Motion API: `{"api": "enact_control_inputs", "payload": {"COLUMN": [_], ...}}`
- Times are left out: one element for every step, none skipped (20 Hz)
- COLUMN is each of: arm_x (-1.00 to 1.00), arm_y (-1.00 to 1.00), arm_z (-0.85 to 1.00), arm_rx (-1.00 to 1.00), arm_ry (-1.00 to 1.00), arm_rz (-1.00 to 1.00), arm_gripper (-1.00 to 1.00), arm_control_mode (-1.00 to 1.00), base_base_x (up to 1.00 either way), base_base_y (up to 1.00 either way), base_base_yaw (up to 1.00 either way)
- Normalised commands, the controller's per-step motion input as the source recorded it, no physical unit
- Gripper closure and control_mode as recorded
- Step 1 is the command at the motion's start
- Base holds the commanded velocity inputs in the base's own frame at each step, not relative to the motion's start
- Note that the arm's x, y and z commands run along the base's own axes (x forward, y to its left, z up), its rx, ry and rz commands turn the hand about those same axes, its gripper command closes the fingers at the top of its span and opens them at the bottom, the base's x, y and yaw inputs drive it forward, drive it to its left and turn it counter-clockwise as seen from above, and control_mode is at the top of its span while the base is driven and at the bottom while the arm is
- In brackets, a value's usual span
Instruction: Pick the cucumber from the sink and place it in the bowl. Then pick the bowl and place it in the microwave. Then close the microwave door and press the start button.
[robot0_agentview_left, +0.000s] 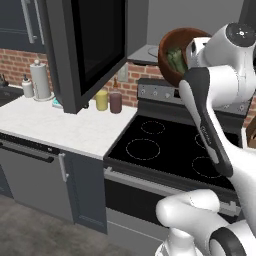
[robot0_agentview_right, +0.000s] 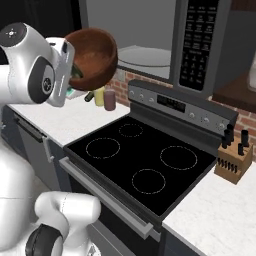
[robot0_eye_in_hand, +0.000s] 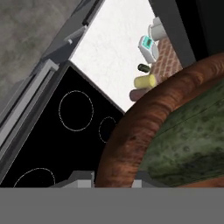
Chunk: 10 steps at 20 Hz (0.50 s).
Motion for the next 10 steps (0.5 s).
{"api": "enact_control_inputs", "payload": {"arm_x": [0.24,0.34,0.41,0.42,0.42,0.46,0.43,0.43,0.41,0.41], "arm_y": [-0.11,-0.13,-0.10,-0.09,-0.14,-0.14,-0.10,-0.12,-0.14,-0.16], "arm_z": [0.14,0.12,0.09,0.09,0.10,0.14,0.12,0.14,0.11,0.11], "arm_rx": [0.00,0.00,0.00,0.00,0.00,0.00,0.00,0.00,0.00,0.00], "arm_ry": [0.00,0.00,0.00,0.00,0.00,0.00,0.00,0.00,0.00,0.00], "arm_rz": [-0.06,-0.05,-0.04,-0.04,-0.03,-0.03,-0.02,-0.01,-0.01,-0.01], "arm_gripper": [1.00,1.00,1.00,1.00,1.00,1.00,1.00,1.00,1.00,1.00], "arm_control_mode": [-1.00,-1.00,-1.00,-1.00,-1.00,-1.00,-1.00,-1.00,-1.00,-1.00], "base_base_x": [0.00,0.00,0.00,0.00,0.00,0.00,0.00,0.00,0.00,0.00], "base_base_y": [0.00,0.00,0.00,0.00,0.00,0.00,0.00,0.00,0.00,0.00], "base_base_yaw": [0.00,0.00,0.00,0.00,0.00,0.00,0.00,0.00,0.00,0.00]}}
